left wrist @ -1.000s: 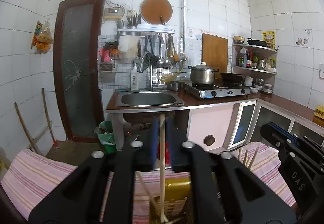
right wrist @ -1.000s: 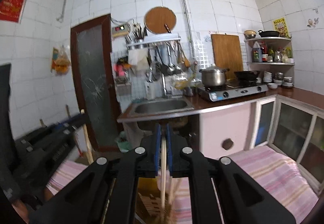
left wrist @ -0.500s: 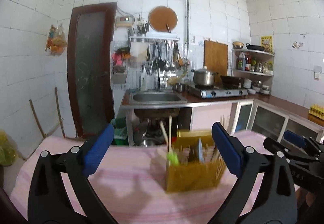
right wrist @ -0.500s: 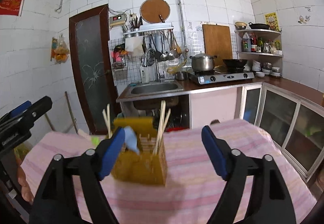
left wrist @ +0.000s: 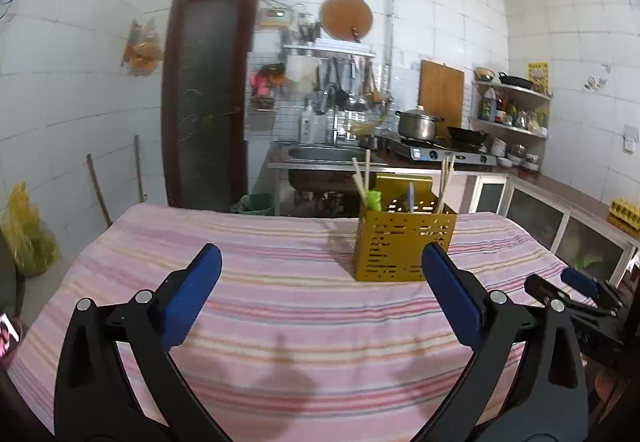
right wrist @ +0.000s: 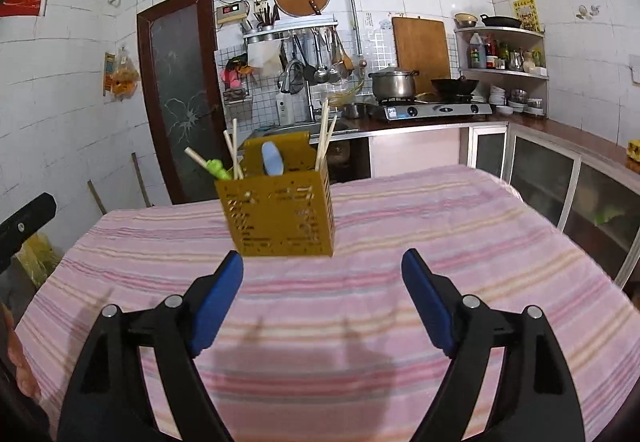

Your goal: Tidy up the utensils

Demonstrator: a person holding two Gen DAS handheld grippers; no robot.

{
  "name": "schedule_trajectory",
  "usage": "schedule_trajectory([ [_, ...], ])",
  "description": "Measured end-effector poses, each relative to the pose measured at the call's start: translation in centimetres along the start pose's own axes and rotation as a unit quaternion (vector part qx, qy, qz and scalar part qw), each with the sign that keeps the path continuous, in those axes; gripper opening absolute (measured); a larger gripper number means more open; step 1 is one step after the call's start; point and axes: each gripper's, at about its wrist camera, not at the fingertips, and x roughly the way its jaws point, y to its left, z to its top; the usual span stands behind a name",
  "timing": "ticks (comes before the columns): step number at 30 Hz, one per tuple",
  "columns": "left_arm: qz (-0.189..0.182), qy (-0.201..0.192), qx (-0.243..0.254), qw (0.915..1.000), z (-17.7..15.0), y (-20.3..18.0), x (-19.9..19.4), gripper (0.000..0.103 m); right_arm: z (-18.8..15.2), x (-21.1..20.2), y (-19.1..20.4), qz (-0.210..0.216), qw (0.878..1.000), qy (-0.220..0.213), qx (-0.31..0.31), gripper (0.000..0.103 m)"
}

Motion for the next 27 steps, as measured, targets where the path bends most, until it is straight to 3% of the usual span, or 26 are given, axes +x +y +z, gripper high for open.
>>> schedule_trajectory([
  [13, 0.054, -0.010, -0.020, 0.9983, -6.7, 1.2, -2.9, 0.098, -5.4, -4.6, 3.6, -0.010, 0.996, -0.053, -0.071, 0.090],
  [18, 0.080, -0.037, 0.021, 0.9959, -8.9, -0.1, -3.6, 0.098, -7.0, -4.7, 3.5, -0.018, 0.996, -0.058, -0.070, 0.093],
  [27, 0.073, -0.048, 0.044, 0.9952, -10.1, -0.8, -4.4, 0.098, -7.5, -6.2, 3.3, -0.030, 0.994, -0.085, -0.065, 0.098],
])
